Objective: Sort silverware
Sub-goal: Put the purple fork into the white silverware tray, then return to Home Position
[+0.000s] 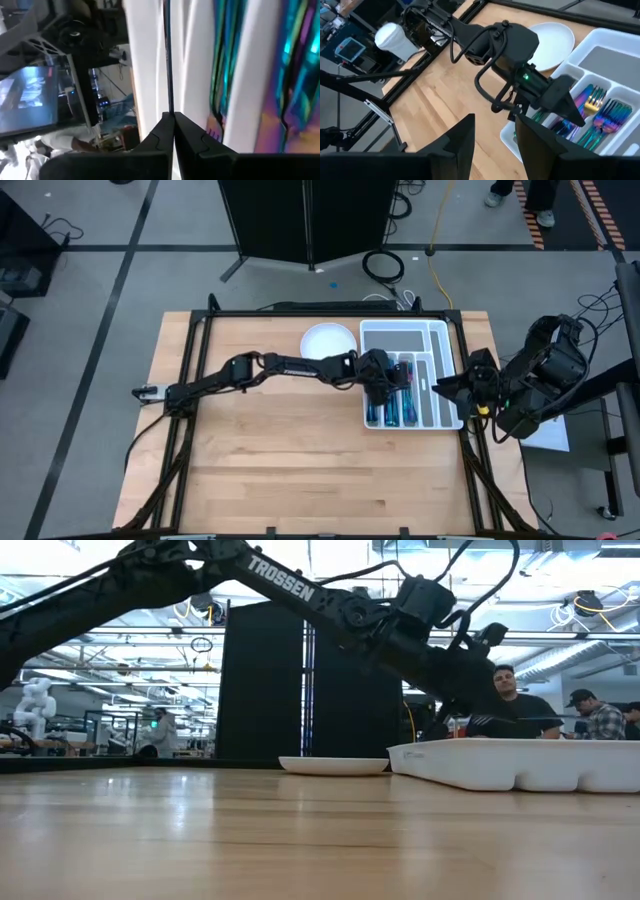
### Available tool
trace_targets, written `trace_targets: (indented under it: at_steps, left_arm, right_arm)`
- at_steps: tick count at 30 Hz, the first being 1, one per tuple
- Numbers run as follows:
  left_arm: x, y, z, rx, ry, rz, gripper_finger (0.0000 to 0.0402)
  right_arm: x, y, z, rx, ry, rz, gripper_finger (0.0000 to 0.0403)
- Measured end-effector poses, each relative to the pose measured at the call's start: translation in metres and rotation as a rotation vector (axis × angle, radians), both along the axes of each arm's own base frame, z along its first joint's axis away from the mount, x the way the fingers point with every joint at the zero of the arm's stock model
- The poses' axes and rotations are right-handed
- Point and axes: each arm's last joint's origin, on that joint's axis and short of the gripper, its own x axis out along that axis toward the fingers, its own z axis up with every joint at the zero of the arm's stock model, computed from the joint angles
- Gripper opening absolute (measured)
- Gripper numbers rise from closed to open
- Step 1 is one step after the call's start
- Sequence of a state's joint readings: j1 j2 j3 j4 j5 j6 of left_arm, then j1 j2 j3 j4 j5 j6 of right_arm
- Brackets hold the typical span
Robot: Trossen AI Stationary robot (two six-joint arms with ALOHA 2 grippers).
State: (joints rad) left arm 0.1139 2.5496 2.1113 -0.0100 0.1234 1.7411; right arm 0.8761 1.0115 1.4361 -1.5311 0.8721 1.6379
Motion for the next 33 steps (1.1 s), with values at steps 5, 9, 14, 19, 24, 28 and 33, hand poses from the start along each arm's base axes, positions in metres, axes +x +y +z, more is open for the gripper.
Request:
trace_targets:
  at_steps: [5,9,14,19,24,28,33]
  left_arm:
    - [0.001,-0.001,0.001,-0.022,-0.018,0.008,0.0032]
    - [0.000,-0.001,-0.001,-0.023,-0.004,0.010,0.0049]
    - [0.000,0.000,-0.001,-0.020,0.000,0.009,0.0052]
    - [0.000,0.003,-0.001,-0.004,0.000,0.006,0.0052]
    - [0.001,0.005,0.003,0.004,-0.044,0.064,0.0052]
    - [0.002,-0.002,0.029,-0.195,-0.157,0.245,0.0052]
    - [-0.024,-0.012,0.118,-0.617,-0.220,0.342,0.0052]
  right_arm:
    - [0.000,0.000,0.000,0.006,0.009,0.006,0.0132]
    - [0.000,0.000,0.000,0.002,0.011,0.009,0.0132]
    - [0.000,0.000,0.000,0.002,0.012,0.011,0.0132]
    - [0.000,0.000,0.000,0.002,0.012,0.011,0.0132]
    - [0.000,0.000,0.000,-0.007,0.015,0.017,0.0132]
    - [0.000,0.000,0.000,-0.029,0.020,0.032,0.0132]
    - [0.001,0.001,0.001,-0.059,0.010,0.055,0.0132]
